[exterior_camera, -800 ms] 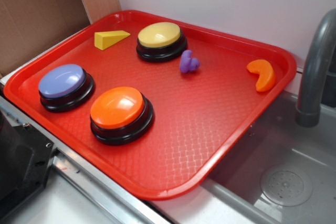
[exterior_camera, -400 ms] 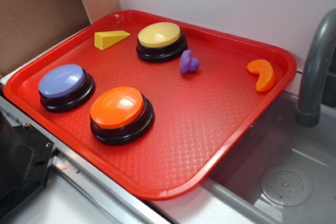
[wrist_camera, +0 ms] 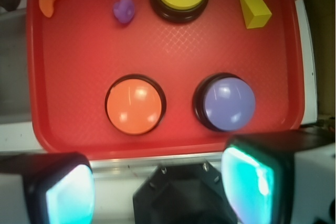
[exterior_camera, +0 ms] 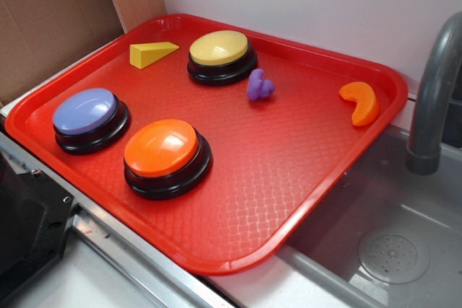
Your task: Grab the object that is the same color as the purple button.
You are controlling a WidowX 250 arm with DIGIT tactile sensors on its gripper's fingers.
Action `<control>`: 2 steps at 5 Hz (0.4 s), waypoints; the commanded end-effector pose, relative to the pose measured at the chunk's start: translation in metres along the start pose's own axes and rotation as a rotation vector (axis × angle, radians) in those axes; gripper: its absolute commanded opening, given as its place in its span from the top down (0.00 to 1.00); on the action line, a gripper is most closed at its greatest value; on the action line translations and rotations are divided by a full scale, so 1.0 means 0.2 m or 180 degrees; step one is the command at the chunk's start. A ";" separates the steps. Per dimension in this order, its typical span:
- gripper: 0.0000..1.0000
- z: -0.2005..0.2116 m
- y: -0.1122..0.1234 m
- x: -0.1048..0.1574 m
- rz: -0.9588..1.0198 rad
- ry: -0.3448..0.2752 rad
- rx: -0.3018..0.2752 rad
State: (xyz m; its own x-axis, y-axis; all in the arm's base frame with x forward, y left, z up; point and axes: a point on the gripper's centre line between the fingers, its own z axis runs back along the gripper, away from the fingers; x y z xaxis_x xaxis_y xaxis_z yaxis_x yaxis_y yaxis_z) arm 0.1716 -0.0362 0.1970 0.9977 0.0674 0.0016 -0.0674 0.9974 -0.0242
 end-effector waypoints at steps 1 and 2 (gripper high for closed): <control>0.00 -0.20 -0.12 0.36 0.0509 -0.0249 -0.0304; 0.00 -0.37 -0.18 0.52 0.0911 -0.0514 -0.0461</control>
State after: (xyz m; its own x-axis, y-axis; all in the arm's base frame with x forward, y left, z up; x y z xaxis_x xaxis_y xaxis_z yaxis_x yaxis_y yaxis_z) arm 0.2700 -0.0682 0.1103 0.9314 0.3546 0.0821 -0.3390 0.9272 -0.1590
